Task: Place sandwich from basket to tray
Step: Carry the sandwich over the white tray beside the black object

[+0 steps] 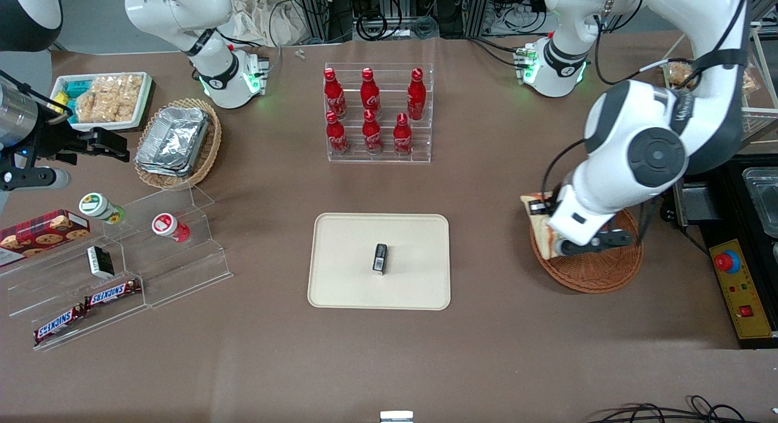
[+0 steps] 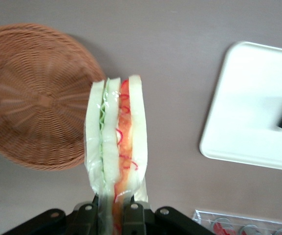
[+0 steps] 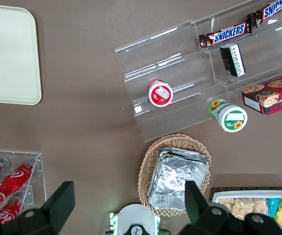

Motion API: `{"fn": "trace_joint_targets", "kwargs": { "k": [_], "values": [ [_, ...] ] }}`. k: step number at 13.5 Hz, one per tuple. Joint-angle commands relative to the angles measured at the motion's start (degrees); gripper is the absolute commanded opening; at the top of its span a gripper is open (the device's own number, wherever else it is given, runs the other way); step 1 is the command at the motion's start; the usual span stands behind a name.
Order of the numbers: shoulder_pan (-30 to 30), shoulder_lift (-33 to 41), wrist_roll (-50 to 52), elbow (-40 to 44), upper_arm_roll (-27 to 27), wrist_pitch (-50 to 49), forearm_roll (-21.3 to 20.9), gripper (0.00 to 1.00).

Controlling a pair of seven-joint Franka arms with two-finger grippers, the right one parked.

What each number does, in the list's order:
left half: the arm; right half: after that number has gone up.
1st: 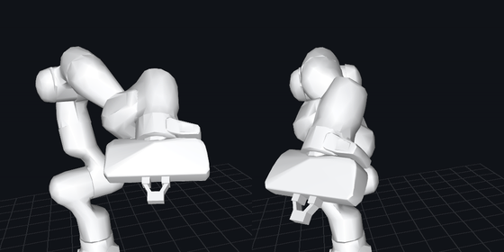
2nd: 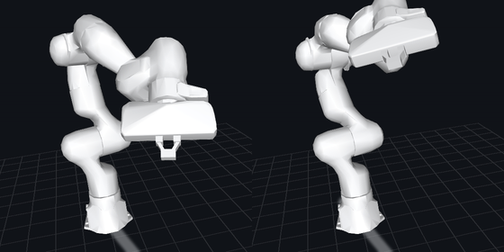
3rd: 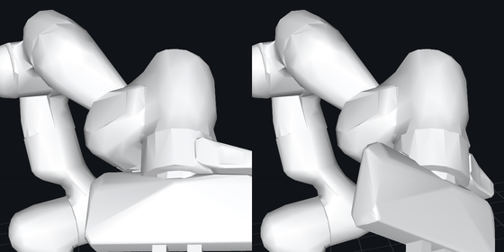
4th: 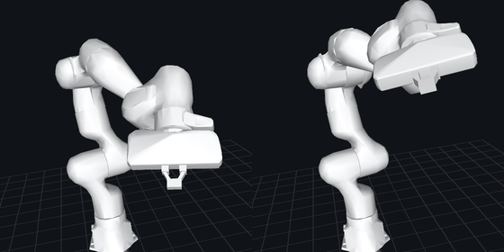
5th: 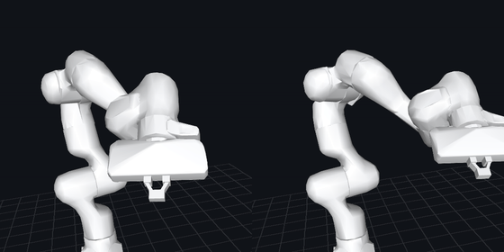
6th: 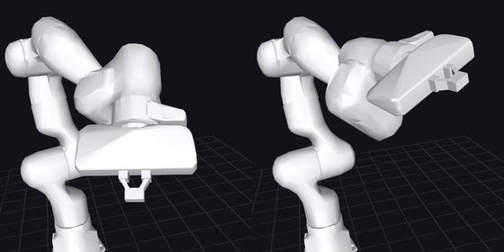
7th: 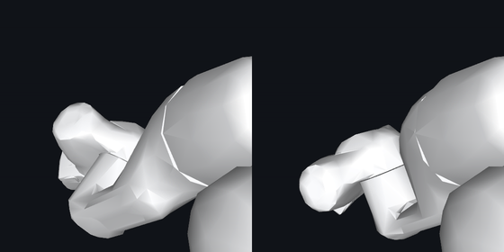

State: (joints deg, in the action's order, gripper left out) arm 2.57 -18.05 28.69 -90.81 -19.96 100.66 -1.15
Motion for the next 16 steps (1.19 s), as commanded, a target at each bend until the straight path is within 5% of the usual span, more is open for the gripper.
{"fn": "trace_joint_targets", "kwargs": {
  "k": [1, 5, 8, 14, 15, 16],
  "values": [
    [-0.20, -8.38, 1.52, 7.38, -5.15, -1.52, -0.78, 0.00],
    [5.51, -16.83, 6.54, 8.98, -6.32, 7.50, -3.94, 0.00],
    [10.08, -24.29, 10.05, 10.90, -5.79, 18.58, -11.39, 0.00],
    [14.83, -35.20, 11.30, 18.38, -4.73, 22.12, -17.99, 0.00],
    [15.18, -35.12, 11.39, 18.38, -4.65, 22.12, -18.27, 0.09],
    [15.10, -34.86, 11.73, 18.47, -4.65, 22.04, -18.01, 0.74]
  ]
}}
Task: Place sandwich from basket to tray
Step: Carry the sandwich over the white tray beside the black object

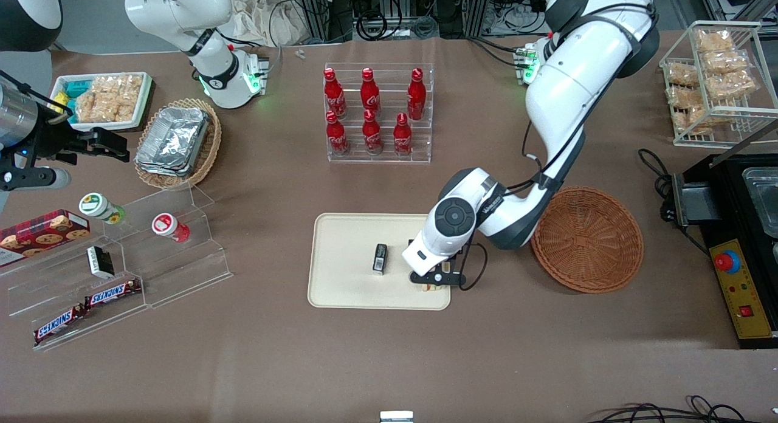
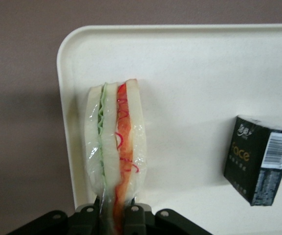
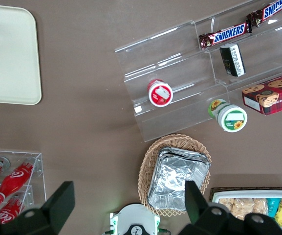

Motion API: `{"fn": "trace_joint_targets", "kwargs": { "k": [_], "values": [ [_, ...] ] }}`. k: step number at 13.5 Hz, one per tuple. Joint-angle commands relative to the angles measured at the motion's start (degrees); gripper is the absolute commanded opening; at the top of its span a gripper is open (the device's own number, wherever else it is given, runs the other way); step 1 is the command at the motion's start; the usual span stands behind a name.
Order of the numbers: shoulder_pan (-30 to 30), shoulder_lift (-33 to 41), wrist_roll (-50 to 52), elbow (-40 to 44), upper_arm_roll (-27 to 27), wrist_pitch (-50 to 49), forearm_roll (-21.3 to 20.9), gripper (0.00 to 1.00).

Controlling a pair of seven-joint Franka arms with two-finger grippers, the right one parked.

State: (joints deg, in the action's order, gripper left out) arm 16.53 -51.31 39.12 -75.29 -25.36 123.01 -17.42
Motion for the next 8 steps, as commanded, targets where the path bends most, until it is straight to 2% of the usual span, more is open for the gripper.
{"fn": "trace_joint_targets", "kwargs": {
  "k": [1, 3, 6, 7, 8],
  "values": [
    [1.14, -1.34, 1.39, 2.96, 0.84, -0.40, -1.91, 1.00],
    [0.70, 1.02, 1.48, 2.96, 0.75, -1.97, -1.57, 1.00],
    [-1.13, 7.78, 1.13, 2.96, 0.58, -11.09, -0.78, 1.00],
    [-3.67, 11.11, 0.87, 2.70, 0.05, -14.86, 3.32, 1.00],
    [-5.87, 14.45, 0.43, 2.70, -0.04, -18.82, 9.54, 1.00]
  ]
}}
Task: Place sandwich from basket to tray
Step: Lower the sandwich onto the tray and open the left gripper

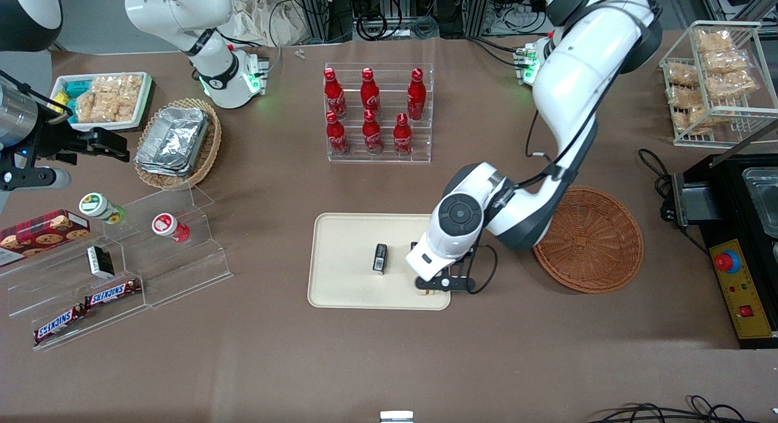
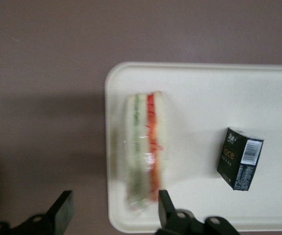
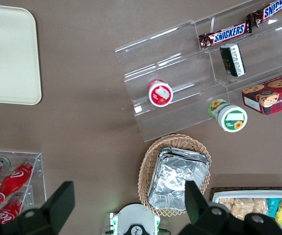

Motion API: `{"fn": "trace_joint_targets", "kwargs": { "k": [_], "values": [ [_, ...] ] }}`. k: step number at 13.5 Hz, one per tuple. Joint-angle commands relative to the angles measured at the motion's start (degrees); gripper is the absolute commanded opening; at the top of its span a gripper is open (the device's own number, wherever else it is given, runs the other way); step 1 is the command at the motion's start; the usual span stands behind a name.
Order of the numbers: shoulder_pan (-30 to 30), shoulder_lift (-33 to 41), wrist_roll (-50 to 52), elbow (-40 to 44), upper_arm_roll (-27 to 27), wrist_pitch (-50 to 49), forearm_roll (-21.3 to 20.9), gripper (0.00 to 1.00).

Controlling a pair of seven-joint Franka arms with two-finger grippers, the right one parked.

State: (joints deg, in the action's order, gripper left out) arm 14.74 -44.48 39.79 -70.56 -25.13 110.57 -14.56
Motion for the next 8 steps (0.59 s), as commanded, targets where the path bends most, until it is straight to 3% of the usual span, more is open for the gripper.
{"fn": "trace_joint_targets", "kwargs": {
  "k": [1, 4, 8],
  "values": [
    [-6.28, 10.87, -0.41, -2.30, 0.07, -9.98, 9.53, 1.00],
    [-12.53, 18.26, -6.71, -3.70, 0.77, -15.73, 10.17, 1.00],
    [-12.80, 29.23, -24.17, -15.00, 14.28, -15.12, 10.78, 1.00]
  ]
}}
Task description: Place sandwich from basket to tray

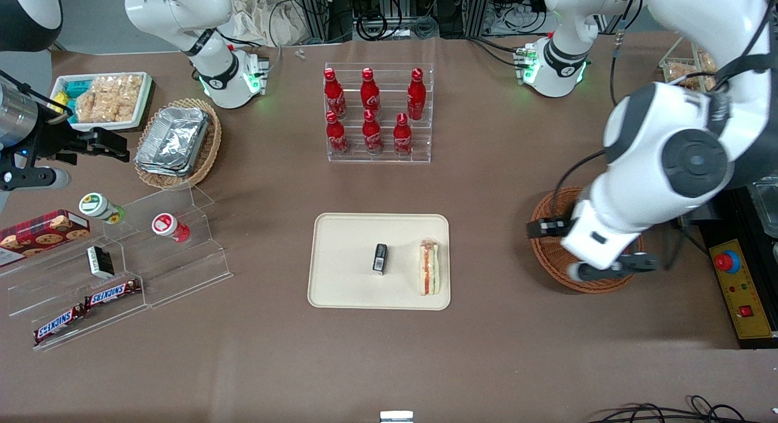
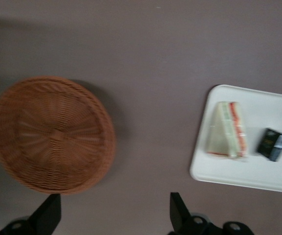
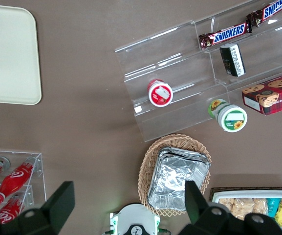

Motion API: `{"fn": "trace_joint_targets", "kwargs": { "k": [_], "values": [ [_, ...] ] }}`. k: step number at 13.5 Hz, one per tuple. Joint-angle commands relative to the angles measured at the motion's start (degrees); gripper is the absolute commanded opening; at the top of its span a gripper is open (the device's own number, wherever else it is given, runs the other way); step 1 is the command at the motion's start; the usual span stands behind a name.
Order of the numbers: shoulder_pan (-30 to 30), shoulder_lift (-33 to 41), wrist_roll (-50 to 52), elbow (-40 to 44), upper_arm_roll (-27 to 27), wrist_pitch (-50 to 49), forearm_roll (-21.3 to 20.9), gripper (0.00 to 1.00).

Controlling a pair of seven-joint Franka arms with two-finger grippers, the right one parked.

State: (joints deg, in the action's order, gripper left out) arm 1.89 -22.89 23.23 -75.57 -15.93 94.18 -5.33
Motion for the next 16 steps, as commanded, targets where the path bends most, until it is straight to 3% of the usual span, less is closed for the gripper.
{"fn": "trace_joint_targets", "kwargs": {
  "k": [1, 3, 5, 9, 14, 16],
  "values": [
    [0.22, 11.52, -12.81, -14.56, 9.21, 2.40, 3.12, 1.00],
    [1.70, 18.81, -23.97, -24.05, 17.21, 7.83, 5.76, 1.00],
    [3.38, 23.84, -28.58, -30.67, 22.15, 11.02, 4.99, 1.00],
    [3.21, 22.03, -28.42, -26.41, 22.17, 9.80, 4.54, 1.00],
    [3.21, 13.85, -27.80, -12.60, 21.73, 1.20, 5.15, 1.00],
    [1.29, 13.67, -27.72, -12.15, 19.29, 0.83, 5.60, 1.00]
  ]
}}
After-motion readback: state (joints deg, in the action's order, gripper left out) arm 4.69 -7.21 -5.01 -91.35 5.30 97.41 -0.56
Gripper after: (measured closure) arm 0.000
